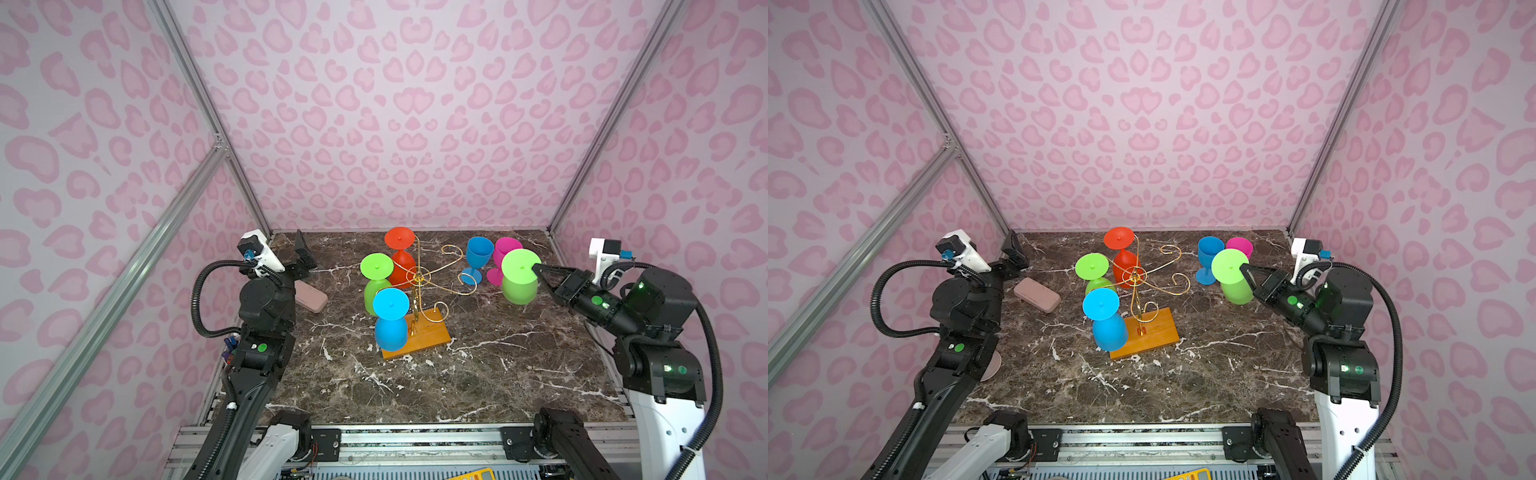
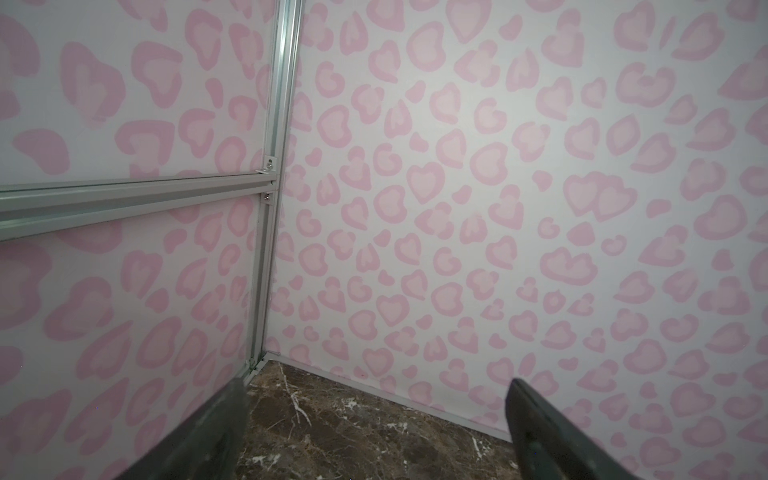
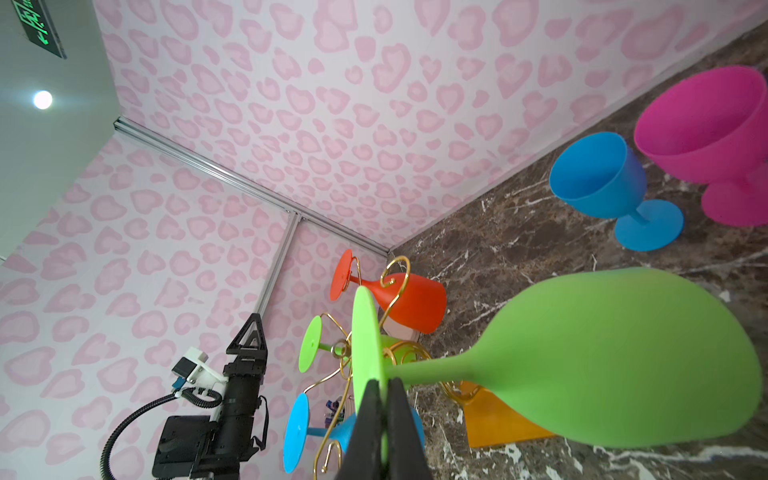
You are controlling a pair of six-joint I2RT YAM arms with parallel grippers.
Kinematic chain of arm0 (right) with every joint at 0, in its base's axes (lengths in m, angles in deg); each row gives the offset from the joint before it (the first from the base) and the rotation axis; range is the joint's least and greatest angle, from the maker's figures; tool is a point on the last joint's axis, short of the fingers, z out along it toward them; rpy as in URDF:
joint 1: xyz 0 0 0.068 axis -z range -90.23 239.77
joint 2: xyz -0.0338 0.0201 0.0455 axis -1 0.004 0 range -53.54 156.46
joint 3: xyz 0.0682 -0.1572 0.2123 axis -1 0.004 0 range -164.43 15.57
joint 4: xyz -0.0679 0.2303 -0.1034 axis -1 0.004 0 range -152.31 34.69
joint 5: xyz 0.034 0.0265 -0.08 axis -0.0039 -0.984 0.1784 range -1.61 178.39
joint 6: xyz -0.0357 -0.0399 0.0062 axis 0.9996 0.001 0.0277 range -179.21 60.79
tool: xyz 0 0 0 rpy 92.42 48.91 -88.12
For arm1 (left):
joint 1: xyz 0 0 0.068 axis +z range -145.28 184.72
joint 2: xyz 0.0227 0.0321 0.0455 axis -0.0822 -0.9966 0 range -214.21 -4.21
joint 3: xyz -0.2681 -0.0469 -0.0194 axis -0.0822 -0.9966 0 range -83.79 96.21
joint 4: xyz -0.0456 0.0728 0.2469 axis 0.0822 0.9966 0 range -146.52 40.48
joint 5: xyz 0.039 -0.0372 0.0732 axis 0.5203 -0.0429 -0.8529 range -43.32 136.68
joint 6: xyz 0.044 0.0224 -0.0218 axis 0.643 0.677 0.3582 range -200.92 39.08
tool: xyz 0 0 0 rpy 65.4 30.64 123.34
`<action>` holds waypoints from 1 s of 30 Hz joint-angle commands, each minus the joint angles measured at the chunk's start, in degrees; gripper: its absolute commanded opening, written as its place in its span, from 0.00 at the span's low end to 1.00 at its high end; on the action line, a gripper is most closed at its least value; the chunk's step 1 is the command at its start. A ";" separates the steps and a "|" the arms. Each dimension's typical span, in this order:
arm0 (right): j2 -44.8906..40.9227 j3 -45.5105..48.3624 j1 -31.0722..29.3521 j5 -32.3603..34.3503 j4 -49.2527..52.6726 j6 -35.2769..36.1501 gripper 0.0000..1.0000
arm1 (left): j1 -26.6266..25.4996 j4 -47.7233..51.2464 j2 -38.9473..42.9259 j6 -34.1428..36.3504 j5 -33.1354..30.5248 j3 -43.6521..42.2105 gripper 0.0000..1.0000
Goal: Take the wine glass off the wine glass rack
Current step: 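Grasp the lime glass stem and lift it off the rack, then bring the lime glass up to the left gripper above the rack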
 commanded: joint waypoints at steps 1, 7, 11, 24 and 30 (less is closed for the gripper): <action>2.98 -4.72 0.27 1.65 -7.03 5.51 0.00 | 0.18 2.02 0.91 -4.31 6.53 3.70 1.00; 9.46 -10.77 -0.01 2.62 -16.64 7.31 0.00 | 0.18 16.13 -3.38 -9.94 27.07 18.96 0.92; 12.79 -14.11 -2.63 2.61 -21.69 9.55 0.00 | 0.18 18.66 -8.63 -13.61 43.09 28.30 0.88; 27.18 -28.69 -24.35 7.59 -19.47 23.77 0.00 | -1.57 13.73 -26.17 -29.31 73.96 45.08 0.72; 32.46 -33.99 -30.88 7.85 -17.90 27.03 0.00 | -5.32 13.42 -29.49 -29.69 78.11 48.88 0.68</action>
